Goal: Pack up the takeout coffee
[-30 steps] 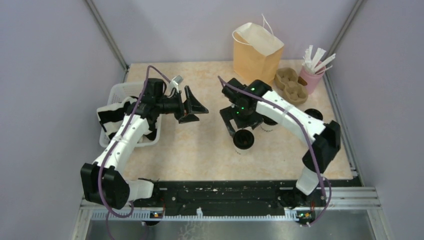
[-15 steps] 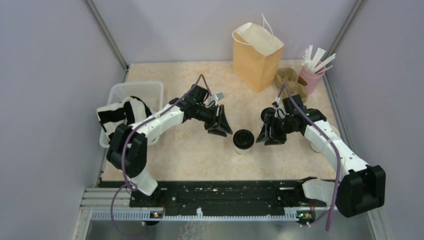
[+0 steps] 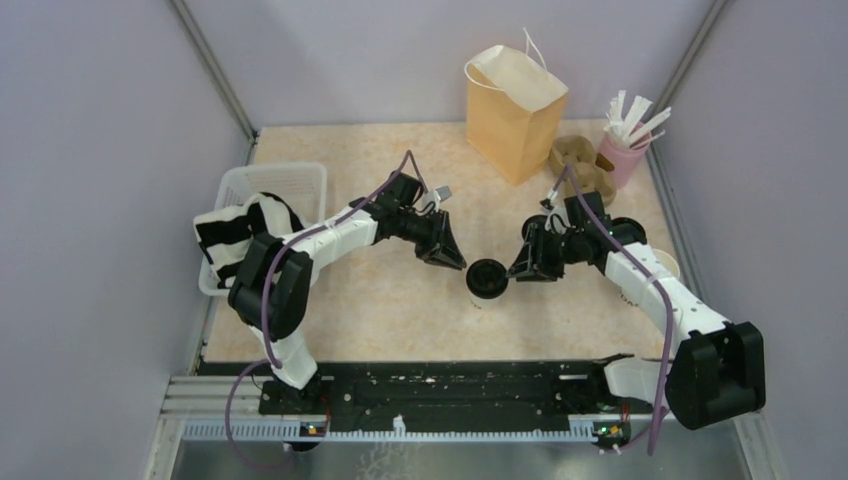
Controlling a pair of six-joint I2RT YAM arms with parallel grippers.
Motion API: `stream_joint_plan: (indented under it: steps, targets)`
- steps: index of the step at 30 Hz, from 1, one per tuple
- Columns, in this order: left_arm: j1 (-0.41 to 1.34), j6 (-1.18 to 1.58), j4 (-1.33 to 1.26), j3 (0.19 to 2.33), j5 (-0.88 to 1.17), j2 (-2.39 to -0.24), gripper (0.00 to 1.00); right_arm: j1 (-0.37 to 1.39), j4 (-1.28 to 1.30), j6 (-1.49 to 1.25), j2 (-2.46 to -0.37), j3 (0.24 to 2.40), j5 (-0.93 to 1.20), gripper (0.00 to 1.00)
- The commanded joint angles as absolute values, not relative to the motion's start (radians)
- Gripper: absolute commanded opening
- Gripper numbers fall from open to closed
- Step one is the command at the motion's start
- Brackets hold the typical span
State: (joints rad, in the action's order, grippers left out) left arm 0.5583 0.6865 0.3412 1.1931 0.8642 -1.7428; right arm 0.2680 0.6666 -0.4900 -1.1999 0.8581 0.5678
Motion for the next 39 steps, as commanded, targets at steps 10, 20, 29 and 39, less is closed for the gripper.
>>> stream_joint_plan:
  steps: [10, 20, 29, 39]
  targets:
    - [0.584, 0.687, 0.294, 1.178, 0.880, -1.794, 0.29, 0.247, 0.642, -0.438, -1.227, 0.862, 0.605, 0.35]
    - [0.594, 0.662, 0.317, 1.163, 0.850, -1.812, 0.27, 0.247, 0.563, -0.463, -1.254, 0.782, 0.639, 0.33]
    - [0.615, 0.598, 0.384, 1.126, 0.770, -1.796, 0.27, 0.247, 0.536, -0.484, -1.215, 0.648, 0.563, 0.26]
    - [0.641, 0.509, 0.459, 1.046, 0.631, -1.786, 0.24, 0.274, 0.481, -0.572, -1.196, 0.508, 0.452, 0.24]
